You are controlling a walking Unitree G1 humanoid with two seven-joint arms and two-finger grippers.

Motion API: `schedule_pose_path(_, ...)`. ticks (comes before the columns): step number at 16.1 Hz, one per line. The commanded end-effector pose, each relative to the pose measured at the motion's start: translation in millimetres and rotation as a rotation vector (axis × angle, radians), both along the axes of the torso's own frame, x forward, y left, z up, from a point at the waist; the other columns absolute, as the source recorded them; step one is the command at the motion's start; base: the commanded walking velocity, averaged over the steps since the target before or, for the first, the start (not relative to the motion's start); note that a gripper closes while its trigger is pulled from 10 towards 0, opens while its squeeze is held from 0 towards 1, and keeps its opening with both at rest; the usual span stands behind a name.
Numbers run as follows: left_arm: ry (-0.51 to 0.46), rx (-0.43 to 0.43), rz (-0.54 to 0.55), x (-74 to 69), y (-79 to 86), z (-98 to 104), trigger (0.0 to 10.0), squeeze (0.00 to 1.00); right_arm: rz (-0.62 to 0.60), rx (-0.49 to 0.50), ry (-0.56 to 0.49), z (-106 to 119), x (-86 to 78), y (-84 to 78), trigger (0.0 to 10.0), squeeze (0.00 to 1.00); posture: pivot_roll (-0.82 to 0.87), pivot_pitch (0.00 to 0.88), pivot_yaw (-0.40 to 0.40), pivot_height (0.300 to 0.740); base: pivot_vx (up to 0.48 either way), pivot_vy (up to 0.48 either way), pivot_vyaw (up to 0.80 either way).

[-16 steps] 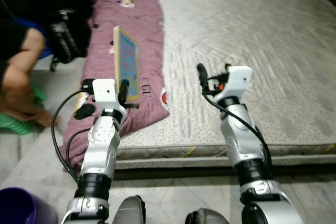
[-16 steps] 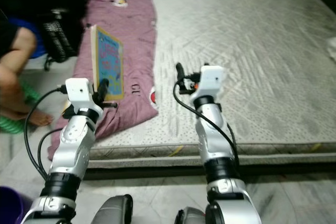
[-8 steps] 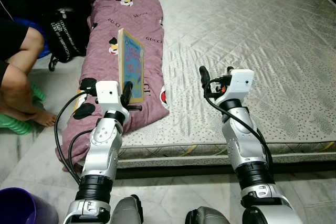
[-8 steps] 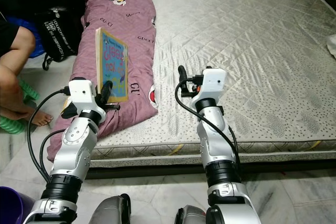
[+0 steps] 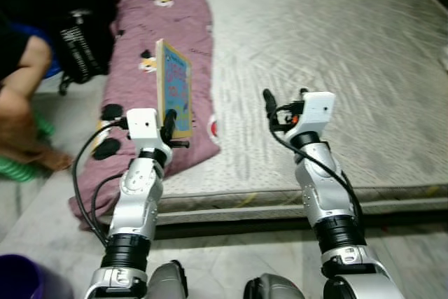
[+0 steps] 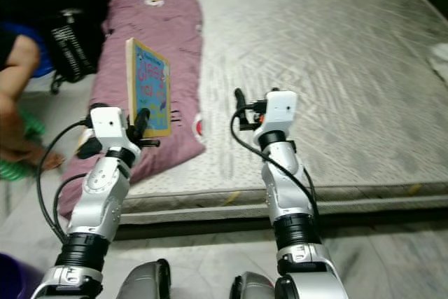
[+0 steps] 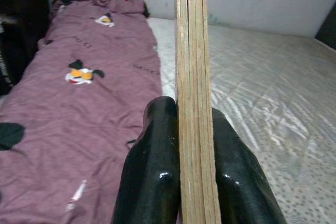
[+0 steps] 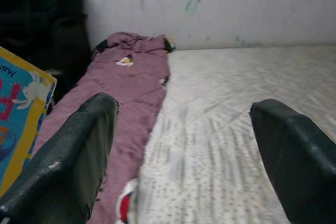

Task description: Clean up the room

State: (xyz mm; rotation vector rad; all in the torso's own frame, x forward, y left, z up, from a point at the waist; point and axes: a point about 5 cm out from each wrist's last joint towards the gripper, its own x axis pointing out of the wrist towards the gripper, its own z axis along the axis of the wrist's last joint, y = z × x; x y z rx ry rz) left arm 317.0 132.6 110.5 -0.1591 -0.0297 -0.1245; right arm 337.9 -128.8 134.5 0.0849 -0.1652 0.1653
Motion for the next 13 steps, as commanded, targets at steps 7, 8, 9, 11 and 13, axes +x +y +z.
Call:
schedule_pose_path(7, -0.038, -0.013, -0.019, 2.0, -6.5, 7.4, 10.0, 0.0, 0.001, -0.029, -0.018, 6.2, 1.7, -2.5, 10.0, 0.0, -0.02, 0.15, -0.023, 0.74, 0.0, -0.183, 0.0)
schedule_pose_path(8, -0.04, -0.026, -0.016, 1.9, -6.9, 7.4, 10.0, 0.0, 0.001, -0.03, -0.018, 6.1, 1.8, -2.8, 10.0, 0.0, -0.02, 0.15, -0.023, 0.74, 0.0, 0.0, 0.0)
schedule_pose_path(9, -0.043, -0.024, -0.014, 1.8, -6.7, 7.6, 10.0, 0.0, 0.001, -0.032, -0.018, 6.3, 2.0, -3.0, 10.0, 0.0, -0.02, 0.149, -0.023, 0.74, 0.0, 0.0, 0.0)
schedule_pose_path(11, -0.055, -0.027, -0.019, 1.3, -6.2, 8.4, 10.0, 0.0, 0.001, -0.033, -0.019, 6.5, 2.1, -2.9, 10.0, 0.0, -0.02, 0.148, -0.023, 0.74, 0.0, 0.0, 0.0)
schedule_pose_path(13, -0.079, -0.056, -0.045, 0.5, -6.3, 11.7, 10.0, 0.0, 0.0, -0.033, -0.02, 6.8, 2.4, -2.4, 10.0, 0.0, -0.02, 0.148, -0.023, 0.74, 0.0, 0.0, 0.0)
